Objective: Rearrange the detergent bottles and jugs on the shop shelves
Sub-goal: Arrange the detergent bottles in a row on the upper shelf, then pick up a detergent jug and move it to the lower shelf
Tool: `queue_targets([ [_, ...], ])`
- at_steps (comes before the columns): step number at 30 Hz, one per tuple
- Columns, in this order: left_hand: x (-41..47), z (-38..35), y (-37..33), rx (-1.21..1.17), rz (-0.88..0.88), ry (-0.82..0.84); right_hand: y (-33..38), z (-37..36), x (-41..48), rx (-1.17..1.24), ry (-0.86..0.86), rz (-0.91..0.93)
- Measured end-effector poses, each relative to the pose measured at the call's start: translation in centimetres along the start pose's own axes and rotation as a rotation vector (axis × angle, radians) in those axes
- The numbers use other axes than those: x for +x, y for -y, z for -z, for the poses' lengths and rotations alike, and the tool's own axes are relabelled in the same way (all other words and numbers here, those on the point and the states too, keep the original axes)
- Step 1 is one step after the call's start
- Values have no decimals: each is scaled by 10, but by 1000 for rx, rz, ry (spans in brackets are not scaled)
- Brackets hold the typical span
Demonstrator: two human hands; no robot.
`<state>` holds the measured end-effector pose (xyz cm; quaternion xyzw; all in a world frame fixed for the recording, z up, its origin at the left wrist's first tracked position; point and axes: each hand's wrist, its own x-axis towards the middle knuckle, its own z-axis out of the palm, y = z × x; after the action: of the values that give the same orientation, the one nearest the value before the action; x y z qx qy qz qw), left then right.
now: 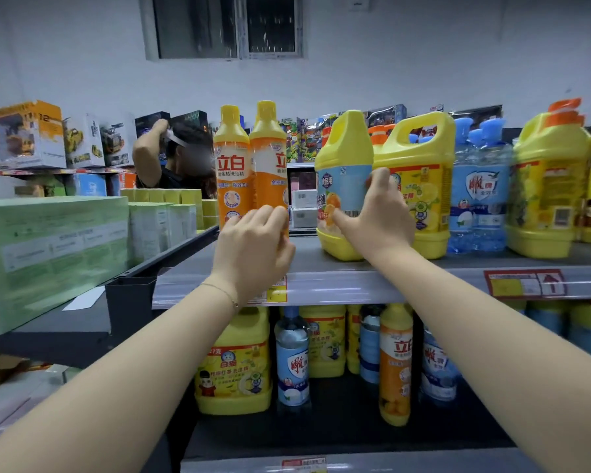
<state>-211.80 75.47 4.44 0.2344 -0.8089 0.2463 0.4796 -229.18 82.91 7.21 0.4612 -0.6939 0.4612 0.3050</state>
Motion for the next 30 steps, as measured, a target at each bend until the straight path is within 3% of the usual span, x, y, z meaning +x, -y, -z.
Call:
queue_targets([
  [5, 23, -6, -34, -132, -39, 27, -1, -17, 18, 136, 173, -284],
  [9, 28, -14, -47, -189, 131, 119, 7, -34, 21, 422, 90, -404],
  [12, 34, -14, -48, -277, 262, 149, 4, -34, 19, 518, 15, -396],
  [17, 51, -14, -46, -736, 342, 168, -6, -1, 21, 656, -100, -315],
  [21, 73, -15, -52, -958, 538, 236, -22, 48, 27, 924, -86, -281],
  [23, 81, -10, -67, -1224, 602, 340, -35, 74, 23, 1020, -55, -265],
  [26, 86, -10, -92, -1513, 544, 417, -64, 107, 13, 1173, 16, -248],
  [30, 79, -16, -136, -1617, 405, 434, -112, 148, -6, 1203, 151, -214],
])
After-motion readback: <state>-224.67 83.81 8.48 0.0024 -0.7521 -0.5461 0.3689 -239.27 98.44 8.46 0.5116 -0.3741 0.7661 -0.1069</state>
